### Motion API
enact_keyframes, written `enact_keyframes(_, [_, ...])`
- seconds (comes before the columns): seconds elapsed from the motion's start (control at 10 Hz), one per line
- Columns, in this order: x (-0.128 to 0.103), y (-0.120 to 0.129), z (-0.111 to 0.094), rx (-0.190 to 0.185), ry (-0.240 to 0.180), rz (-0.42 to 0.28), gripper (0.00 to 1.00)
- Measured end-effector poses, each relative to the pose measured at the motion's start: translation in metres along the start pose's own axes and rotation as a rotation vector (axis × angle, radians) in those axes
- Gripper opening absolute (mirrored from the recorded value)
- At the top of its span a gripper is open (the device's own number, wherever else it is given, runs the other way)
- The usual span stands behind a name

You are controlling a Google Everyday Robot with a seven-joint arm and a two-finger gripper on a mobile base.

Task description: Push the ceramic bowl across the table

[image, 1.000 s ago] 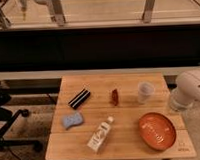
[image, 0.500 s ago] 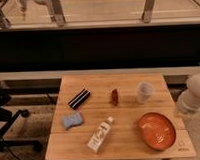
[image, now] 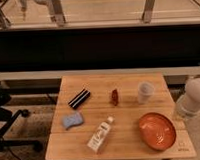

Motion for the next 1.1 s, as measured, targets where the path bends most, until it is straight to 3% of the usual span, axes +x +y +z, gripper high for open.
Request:
enact_keyframes(0.2, [0.003,0.001,0.002,-0.009,0.000,0.004,0.11])
enact_keyframes(0.5, [0.009,0.007,0.015,-0.013,-0.013,0.025,0.27])
enact_keyframes(1.0, [0.013,0.008,0.021,-0.020,-0.022,0.039,0.25])
enact_keyframes(1.1, [0.012,0.008,0.022,-0.022,-0.024,0.043,0.20])
